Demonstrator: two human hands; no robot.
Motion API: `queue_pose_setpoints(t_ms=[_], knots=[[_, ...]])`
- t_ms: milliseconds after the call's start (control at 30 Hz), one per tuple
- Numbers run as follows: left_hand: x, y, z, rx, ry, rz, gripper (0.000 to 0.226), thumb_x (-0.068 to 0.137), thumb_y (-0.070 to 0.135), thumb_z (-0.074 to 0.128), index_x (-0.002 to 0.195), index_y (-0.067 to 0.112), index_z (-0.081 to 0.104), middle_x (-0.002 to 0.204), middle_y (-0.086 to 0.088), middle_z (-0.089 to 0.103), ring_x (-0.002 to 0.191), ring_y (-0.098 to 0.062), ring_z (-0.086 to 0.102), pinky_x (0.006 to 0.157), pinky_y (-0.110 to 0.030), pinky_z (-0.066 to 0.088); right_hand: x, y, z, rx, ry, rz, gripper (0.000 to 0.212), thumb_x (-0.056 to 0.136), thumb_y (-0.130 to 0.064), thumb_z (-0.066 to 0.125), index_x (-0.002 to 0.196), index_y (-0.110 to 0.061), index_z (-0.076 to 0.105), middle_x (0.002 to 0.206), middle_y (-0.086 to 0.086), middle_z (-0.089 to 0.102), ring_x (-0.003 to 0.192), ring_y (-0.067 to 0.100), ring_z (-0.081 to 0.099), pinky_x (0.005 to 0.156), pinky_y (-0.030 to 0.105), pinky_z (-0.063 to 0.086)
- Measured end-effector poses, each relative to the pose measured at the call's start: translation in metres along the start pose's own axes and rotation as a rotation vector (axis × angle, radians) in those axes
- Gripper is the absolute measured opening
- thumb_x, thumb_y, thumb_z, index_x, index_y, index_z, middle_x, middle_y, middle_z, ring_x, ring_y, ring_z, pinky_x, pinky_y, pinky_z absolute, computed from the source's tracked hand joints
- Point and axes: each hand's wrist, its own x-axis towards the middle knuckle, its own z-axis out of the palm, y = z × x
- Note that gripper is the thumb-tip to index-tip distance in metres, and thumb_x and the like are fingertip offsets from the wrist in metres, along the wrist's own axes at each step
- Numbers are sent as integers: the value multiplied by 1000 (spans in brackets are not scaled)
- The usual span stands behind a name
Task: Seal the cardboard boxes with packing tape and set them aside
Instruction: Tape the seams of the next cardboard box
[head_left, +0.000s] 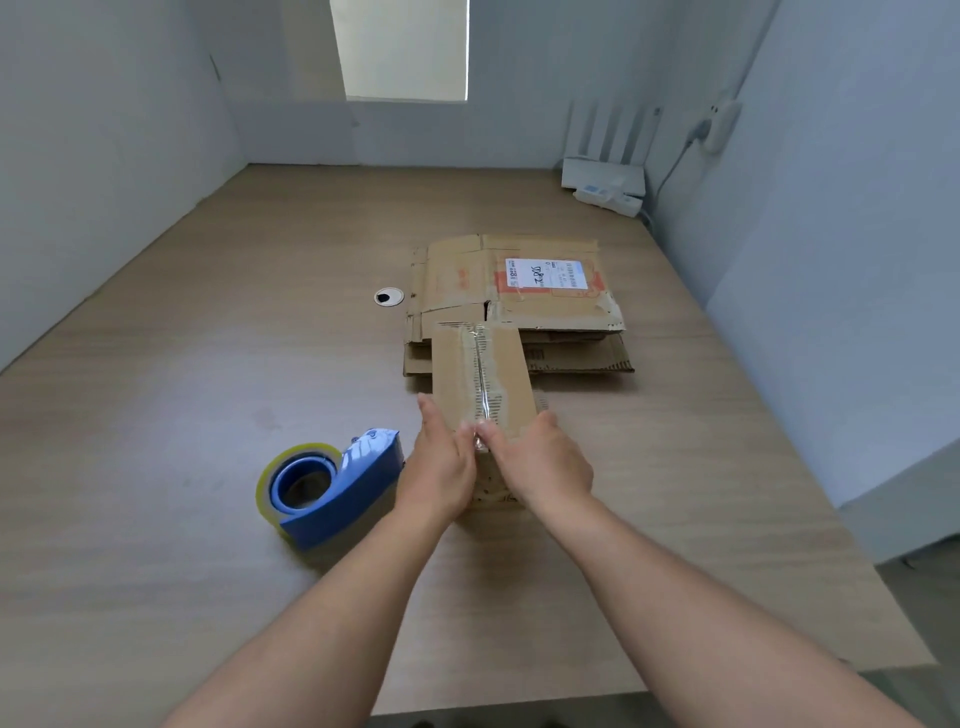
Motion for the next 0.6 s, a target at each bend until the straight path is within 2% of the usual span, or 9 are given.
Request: queue_pose_setpoints(t_ms=[67,133,200,233,267,333,400,467,600], knots=[[1,-3,0,-23,26,20,60,104,38,23,152,23,-10,145,-11,43,126,-28,46,102,-38,36,6,6,-4,5,-12,-42,62,90,-64,41,116,-8,50,119,13,61,114,32,55,87,38,42],[5,-4,-6,-101,40,12,55,105,36,22,153,29,-3,147,-7,42,127,-26,45,101,-34,36,14,21,-11,90,-46,-113,42,98,-51,36,88,-14,53,101,11,63,102,32,57,80,36,40],[8,-6,-14,-99,33,56,54,105,33,23,153,32,0,145,-1,42,120,-20,51,94,-24,35,22,35,-21,205,-94,-168,41,102,-40,32,72,-17,50,91,8,60,94,29,55,75,34,38],[9,-7,-20,-81,9,94,54,105,32,25,153,33,1,144,3,41,118,-17,52,91,-18,32,25,39,-26,266,-139,-184,40,102,-39,32,81,-17,57,98,7,62,100,29,55,81,34,39],[10,-9,-26,-51,-29,132,53,104,34,26,152,34,4,147,6,38,125,-17,49,94,-15,29,27,42,-32,298,-195,-201,41,101,-44,33,106,-14,61,117,7,62,113,29,53,91,34,40],[11,-6,-36,76,-147,184,55,100,46,30,151,37,11,153,7,32,138,-19,37,105,-20,26,28,39,-44,149,-299,-285,77,90,-65,38,151,-21,22,146,4,44,132,28,43,106,39,36],[11,1,-41,284,-252,176,69,94,58,38,152,38,6,150,-2,39,134,-23,42,102,-25,33,26,29,-50,-238,-302,-434,102,76,-81,42,152,-30,-4,145,6,46,126,27,49,97,40,42],[10,6,-39,538,-254,190,85,88,64,44,153,34,-2,142,-7,49,123,-26,51,91,-28,40,26,22,-49,-526,-231,-554,104,77,-80,43,152,-28,-9,134,8,56,116,27,55,84,37,44],[13,6,-34,791,-195,277,85,92,60,44,152,29,-7,132,-8,56,113,-27,56,78,-29,37,33,29,-48,-549,-274,-629,88,92,-56,48,151,-31,-12,132,16,55,114,31,54,86,36,43]])
